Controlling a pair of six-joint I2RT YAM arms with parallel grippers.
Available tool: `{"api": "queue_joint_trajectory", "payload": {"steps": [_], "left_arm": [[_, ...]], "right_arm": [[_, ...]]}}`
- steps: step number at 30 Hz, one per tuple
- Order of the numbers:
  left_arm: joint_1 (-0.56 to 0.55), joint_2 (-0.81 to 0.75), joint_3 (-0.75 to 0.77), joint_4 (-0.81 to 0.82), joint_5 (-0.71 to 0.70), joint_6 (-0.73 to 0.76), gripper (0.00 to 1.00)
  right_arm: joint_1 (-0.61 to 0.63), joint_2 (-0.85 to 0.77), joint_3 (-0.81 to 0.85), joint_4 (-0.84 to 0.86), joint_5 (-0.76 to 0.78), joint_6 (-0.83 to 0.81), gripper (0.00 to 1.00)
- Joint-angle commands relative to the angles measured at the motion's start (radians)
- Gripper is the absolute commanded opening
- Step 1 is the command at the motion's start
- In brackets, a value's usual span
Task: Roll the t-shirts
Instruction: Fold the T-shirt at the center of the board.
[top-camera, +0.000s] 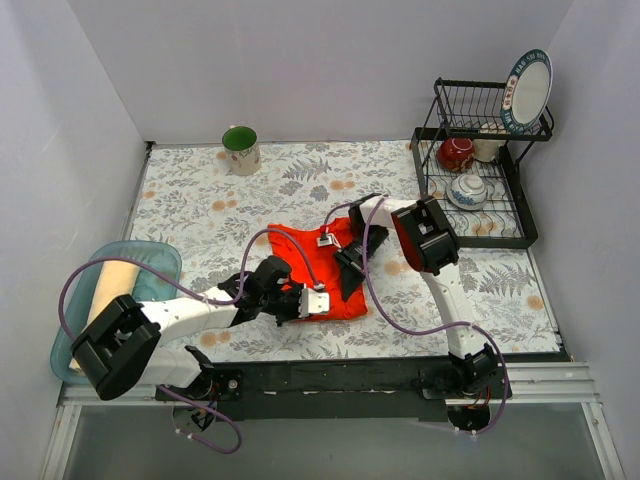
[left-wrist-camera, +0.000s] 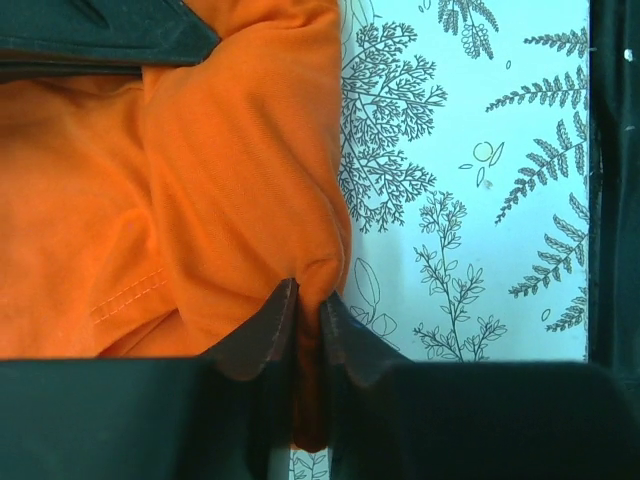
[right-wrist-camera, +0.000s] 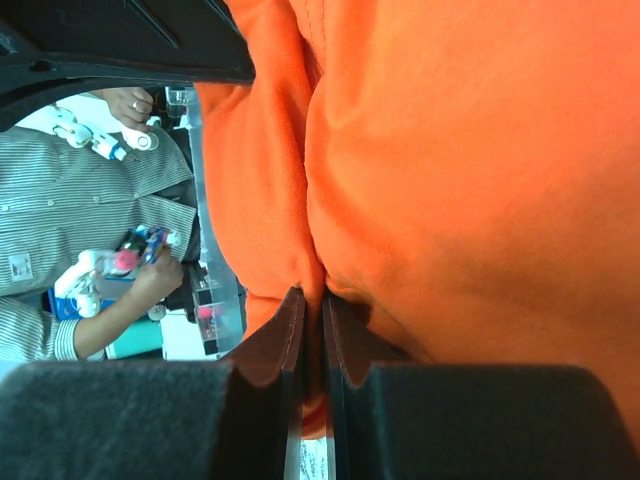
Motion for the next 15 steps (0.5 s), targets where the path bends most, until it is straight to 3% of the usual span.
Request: {"api": "queue_joint_trajectory", "payload": {"steps": [1,3,4,6,9,10,11,13,14,15], "left_arm": [[-0.009,0.008,-0.014,-0.044,-0.037,0.024,0.04],[-0.010,0.001,0.008,-0.089,-0.014,0.024,0.00],[-0.009,-0.003,0.017,-0.106,-0.005,0.026,0.00],[-0.009,-0.009,0.043,-0.145,0.018,0.003,0.00],[0.008,-0.016,0.072,-0.187,0.053,-0.049,0.00],[0.011,-0.019,0.084,-0.196,0.084,-0.055,0.00],[0.019,-0.019,0.094,-0.204,0.098,-0.060,0.00],[0.024,-0.015,0.117,-0.216,0.142,-0.069,0.00],[0.031,-0.010,0.127,-0.222,0.165,-0.071,0.00],[0.037,-0.003,0.141,-0.241,0.180,-0.071,0.00]], "right_arm": [[-0.029,-0.052,-0.029,0.164,0.039,-0.055,0.18],[-0.072,-0.144,-0.044,0.182,0.032,-0.026,0.27],[-0.088,-0.173,-0.039,0.192,0.035,-0.020,0.55],[-0.128,-0.268,-0.036,0.192,0.086,-0.023,0.68],[-0.181,-0.453,-0.104,0.260,0.186,-0.004,0.94],[-0.192,-0.521,-0.143,0.311,0.217,0.022,0.98],[-0.198,-0.682,-0.270,0.500,0.257,0.058,0.98],[-0.192,-0.869,-0.422,0.714,0.361,0.115,0.99],[-0.185,-1.056,-0.610,0.900,0.367,0.114,0.99],[-0.140,-1.143,-0.691,0.996,0.399,0.109,0.98]]}}
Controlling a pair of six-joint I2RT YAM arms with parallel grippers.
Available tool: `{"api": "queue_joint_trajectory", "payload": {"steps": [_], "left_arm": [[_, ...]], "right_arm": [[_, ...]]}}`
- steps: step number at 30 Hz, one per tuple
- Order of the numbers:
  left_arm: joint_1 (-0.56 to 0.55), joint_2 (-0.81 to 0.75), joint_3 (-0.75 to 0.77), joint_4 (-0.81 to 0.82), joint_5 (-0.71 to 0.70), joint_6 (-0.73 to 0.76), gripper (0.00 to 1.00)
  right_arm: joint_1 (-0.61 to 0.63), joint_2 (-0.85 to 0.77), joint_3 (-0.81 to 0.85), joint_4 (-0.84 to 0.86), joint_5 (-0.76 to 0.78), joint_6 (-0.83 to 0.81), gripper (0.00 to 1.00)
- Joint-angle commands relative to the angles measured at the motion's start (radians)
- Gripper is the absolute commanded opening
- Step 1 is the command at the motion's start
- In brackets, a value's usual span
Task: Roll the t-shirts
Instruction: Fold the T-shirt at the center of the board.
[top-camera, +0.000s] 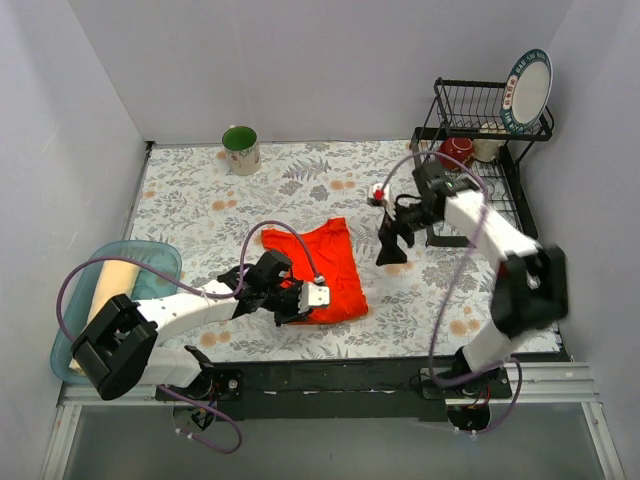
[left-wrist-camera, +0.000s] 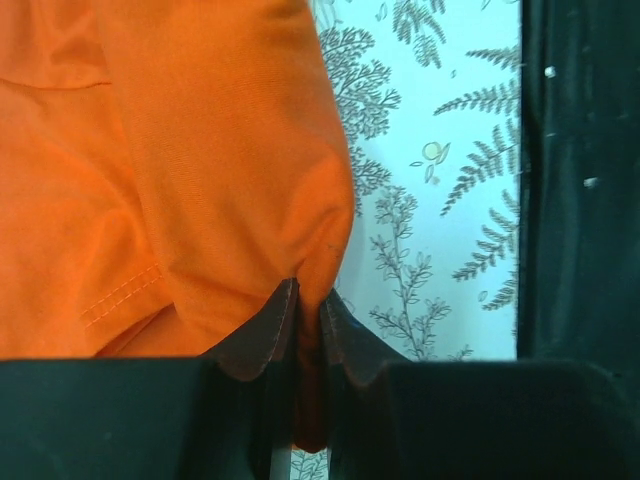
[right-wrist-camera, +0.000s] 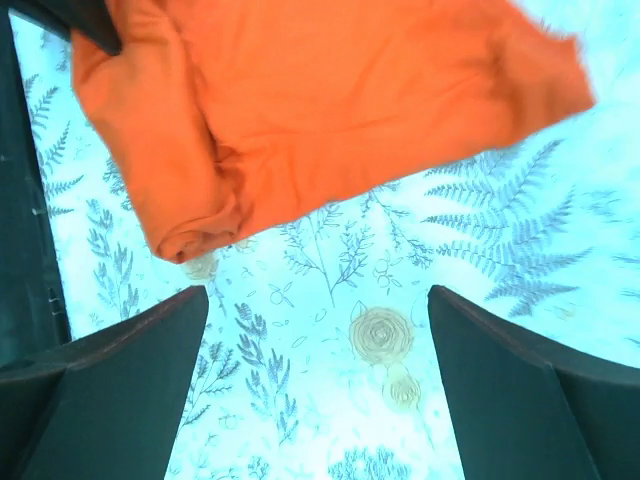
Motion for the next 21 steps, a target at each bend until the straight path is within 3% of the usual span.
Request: {"api": "queue_joint_trajectory", "payload": {"steps": [1,2,3,5,9,13,21], "left_arm": [[0.022,0.010,0.079,-0.090,0.132,-0.036,0.00],[0.036,0.037,0.108,-0.102,0.178,-0.045,0.00],[0.050,0.057,0.125,-0.125,0.209,-0.057,0.00],[0.093,0.106,0.167,-0.157,0.294,-0.080,0.00],[0.137,0.123,0.180,-0.167,0.373,-0.119,0.00],[0.179,0.128,0.185,-0.180,0.413,-0.119,0.00],[0.208,0.142,0.189,-0.208,0.441,-0.099,0.00]], "right_arm": [[0.120,-0.459,-0.407,0.566,0.191,0.036,0.99],[0.170,-0.589,-0.480,0.624,0.236,0.028,0.98],[0.282,-0.639,-0.596,0.702,0.307,0.010,0.99],[0.385,-0.733,-0.667,0.722,0.346,-0.059,0.98],[0.546,-0.739,-0.724,0.682,0.366,-0.087,0.88],[0.594,-0.675,-0.746,0.715,0.391,-0.063,0.82],[0.625,-0.565,-0.804,0.855,0.423,-0.076,0.82]]}}
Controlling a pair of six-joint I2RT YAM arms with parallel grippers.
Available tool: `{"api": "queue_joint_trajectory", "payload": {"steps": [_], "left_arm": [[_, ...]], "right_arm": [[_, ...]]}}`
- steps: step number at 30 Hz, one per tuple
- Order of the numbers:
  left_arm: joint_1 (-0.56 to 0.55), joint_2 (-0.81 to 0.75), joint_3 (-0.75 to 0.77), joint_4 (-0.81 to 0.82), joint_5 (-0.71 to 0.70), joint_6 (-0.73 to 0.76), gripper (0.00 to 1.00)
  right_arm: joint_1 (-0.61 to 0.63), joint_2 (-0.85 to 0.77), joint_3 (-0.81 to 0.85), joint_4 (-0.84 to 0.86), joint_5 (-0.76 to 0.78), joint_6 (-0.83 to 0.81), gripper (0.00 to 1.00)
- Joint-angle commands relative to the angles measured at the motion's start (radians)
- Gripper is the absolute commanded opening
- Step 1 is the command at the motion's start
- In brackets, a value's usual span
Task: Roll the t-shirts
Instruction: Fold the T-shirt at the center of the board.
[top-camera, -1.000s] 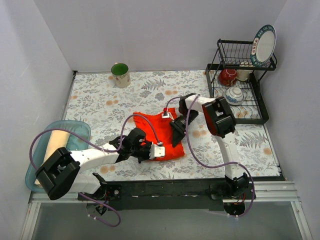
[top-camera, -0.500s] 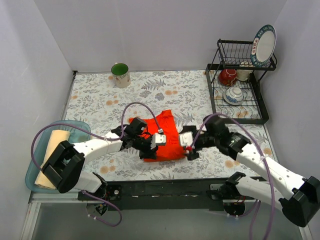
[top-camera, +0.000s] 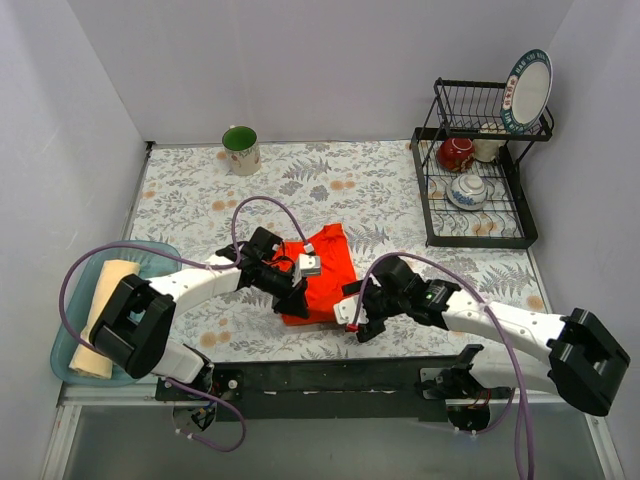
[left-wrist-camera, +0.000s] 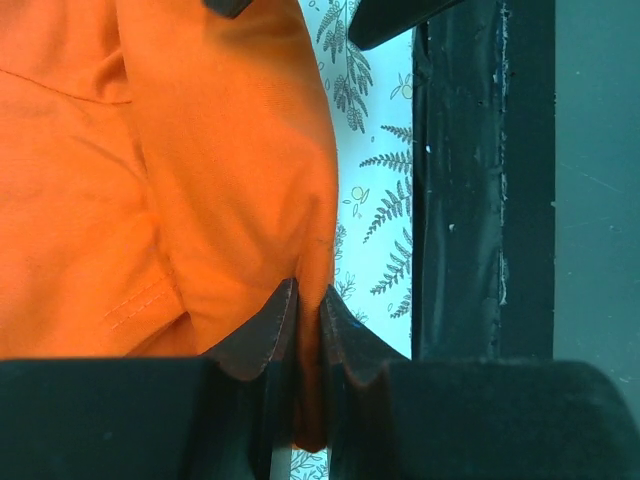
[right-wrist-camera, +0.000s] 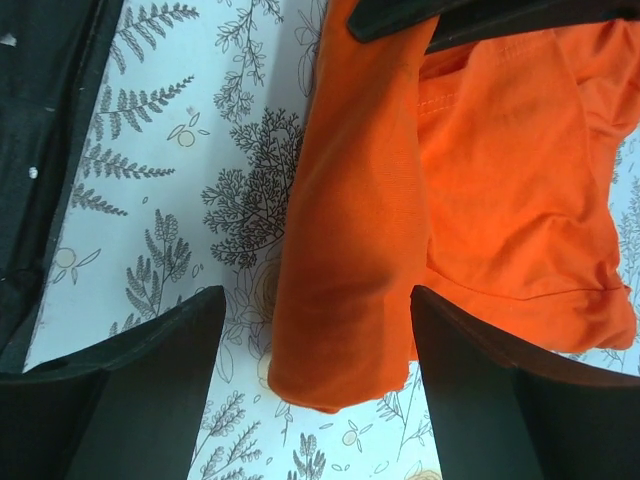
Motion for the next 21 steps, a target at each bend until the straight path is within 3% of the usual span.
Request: {"api": "queue_joint_trajectory", "payload": {"steps": [1,3,5,6,7,10,13,18,19,21], "left_arm": [[0.020,-0.003,0.028,-0.029,0.079,0.006,0.00],[0.025,-0.002,0.027,-0.030,0.081,0.008,0.00],[0.034,0.000,0.024,-0.032,0.084,0.016,0.00],[0.039,0.000,0.024,-0.039,0.087,0.017,0.00],[0.048,-0.002,0.025,-0.047,0.087,0.028,0.00],[0.071,-0.013,0.034,-0.102,0.085,0.054,0.00],[0.085,-0.008,0.068,-0.199,0.075,0.083,0.00],[0.116,0.032,0.139,-0.413,0.112,0.176,0.00],[0.119,0.024,0.140,-0.420,0.105,0.166,0.00],[0.123,0.020,0.140,-0.423,0.090,0.157,0.00]], "right_arm": [[0.011,0.079,-0.020,0.119,0.026,-0.019,0.81],[0.012,0.108,-0.031,0.168,0.036,-0.013,0.80],[0.012,0.153,-0.035,0.236,0.056,0.006,0.68],[0.012,0.168,-0.029,0.248,0.079,0.012,0.58],[0.012,0.200,-0.020,0.251,0.095,0.016,0.35],[0.003,0.242,0.066,0.193,0.127,0.044,0.10],[-0.055,0.253,0.195,-0.059,-0.020,0.024,0.04],[-0.119,0.337,0.391,-0.529,-0.250,-0.129,0.04],[-0.126,0.387,0.438,-0.671,-0.270,-0.144,0.03],[-0.146,0.432,0.462,-0.769,-0.327,-0.178,0.02]]}}
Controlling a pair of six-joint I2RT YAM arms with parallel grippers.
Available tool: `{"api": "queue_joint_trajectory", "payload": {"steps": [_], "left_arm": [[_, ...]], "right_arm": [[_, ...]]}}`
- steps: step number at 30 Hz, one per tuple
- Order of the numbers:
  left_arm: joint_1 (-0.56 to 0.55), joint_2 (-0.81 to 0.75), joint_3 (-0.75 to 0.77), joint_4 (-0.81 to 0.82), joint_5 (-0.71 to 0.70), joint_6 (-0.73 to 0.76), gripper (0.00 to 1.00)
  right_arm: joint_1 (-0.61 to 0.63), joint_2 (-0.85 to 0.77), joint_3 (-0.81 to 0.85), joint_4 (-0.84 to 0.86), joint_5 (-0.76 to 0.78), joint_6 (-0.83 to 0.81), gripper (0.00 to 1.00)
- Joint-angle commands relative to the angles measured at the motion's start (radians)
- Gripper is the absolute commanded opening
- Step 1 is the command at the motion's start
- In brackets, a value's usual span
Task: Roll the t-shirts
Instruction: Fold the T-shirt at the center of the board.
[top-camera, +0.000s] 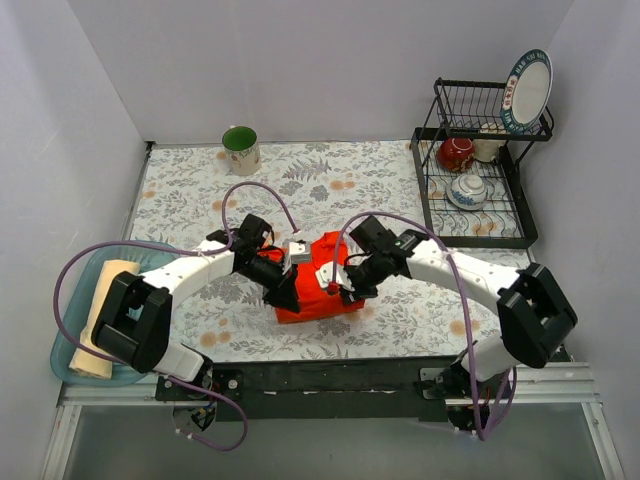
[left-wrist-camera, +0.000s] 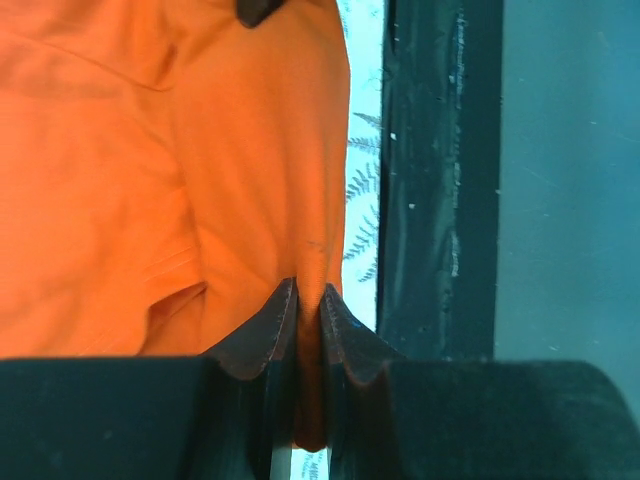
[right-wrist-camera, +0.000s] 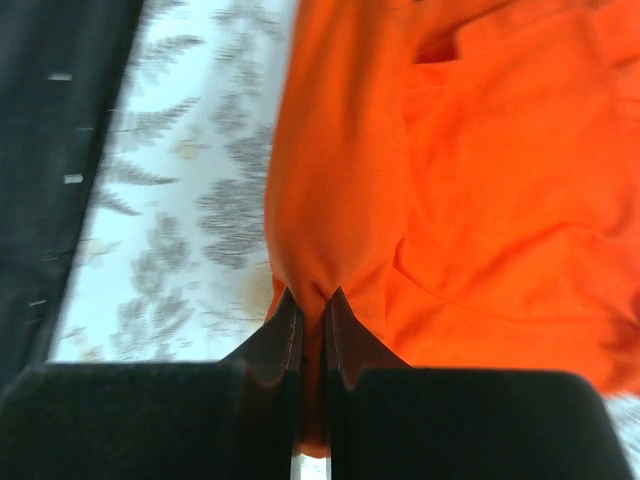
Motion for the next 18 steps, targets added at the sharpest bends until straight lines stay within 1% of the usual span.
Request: {"api": "queue_joint_trajectory", "payload": {"steps": [1,3,4,6,7,10,13,15,18], "left_arm": [[0.018,-0.004,0.020,-0.157,0.006,0.047,0.00],[0.018,0.006,0.020,-0.183,-0.005,0.066,0.00],[0.018,0.012,0.020,-0.198,-0.013,0.103,0.00],[0.018,0.029,0.012,-0.233,-0.025,0.135,0.00],[0.018,0.034,0.007,-0.232,-0.036,0.146,0.00],[0.018,0.066,-0.006,-0.218,-0.062,0.154,0.00],[0.025,0.117,0.000,-0.207,-0.074,0.169,0.00],[0.034,0.149,0.001,-0.181,-0.077,0.166,0.00],[0.048,0.193,0.013,-0.138,-0.080,0.154,0.00]], "right_arm": [[-0.033,0.121,0.083,-0.458,-0.182,-0.127,0.02],[-0.038,0.158,0.104,-0.503,-0.208,-0.146,0.02],[-0.038,0.193,0.114,-0.509,-0.214,-0.148,0.02],[-0.040,0.248,0.172,-0.571,-0.246,-0.172,0.03],[-0.041,0.318,0.198,-0.602,-0.257,-0.181,0.02],[-0.058,0.446,0.305,-0.719,-0.302,-0.241,0.02],[-0.081,0.544,0.387,-0.772,-0.305,-0.279,0.02],[-0.099,0.595,0.422,-0.774,-0.277,-0.241,0.01],[-0.129,0.670,0.477,-0.777,-0.264,-0.244,0.01]]}}
